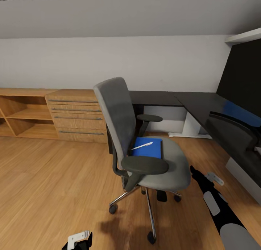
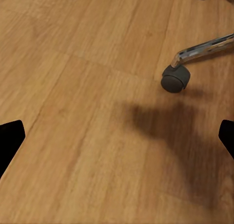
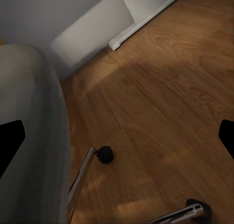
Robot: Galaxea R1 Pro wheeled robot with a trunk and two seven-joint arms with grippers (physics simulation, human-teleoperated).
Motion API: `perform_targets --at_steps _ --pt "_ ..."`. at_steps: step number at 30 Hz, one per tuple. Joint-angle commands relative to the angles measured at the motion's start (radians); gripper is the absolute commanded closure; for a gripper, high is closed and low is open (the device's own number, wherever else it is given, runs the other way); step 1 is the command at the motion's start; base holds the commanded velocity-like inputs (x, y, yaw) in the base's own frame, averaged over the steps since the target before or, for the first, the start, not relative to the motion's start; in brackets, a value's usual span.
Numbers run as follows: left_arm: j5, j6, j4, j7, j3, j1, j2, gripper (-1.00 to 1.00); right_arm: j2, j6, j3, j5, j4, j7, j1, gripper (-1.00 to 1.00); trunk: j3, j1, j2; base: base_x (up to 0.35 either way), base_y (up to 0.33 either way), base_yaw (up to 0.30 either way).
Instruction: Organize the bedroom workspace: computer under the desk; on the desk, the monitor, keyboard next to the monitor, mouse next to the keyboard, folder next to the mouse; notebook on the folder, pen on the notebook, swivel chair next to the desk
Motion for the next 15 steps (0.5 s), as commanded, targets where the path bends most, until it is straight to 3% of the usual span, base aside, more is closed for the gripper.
perform_targets --at_steps 1,15 --pt "0.005 -0.004 0.0 0.007 -0.005 0.0 0.001 -1.0 0.0 -0.002 -0.002 -0.011 0.001 0.008 -0.001 -1.0 -0.001 0.0 0.0 0.003 0.0 0.0" --pt "0.004 -0.004 0.0 0.007 -0.005 0.0 0.002 -1.0 0.003 -0.001 0.007 -0.008 0.002 0.045 -0.001 -1.0 -0.001 0.0 0.0 0.0 0.0 0.0"
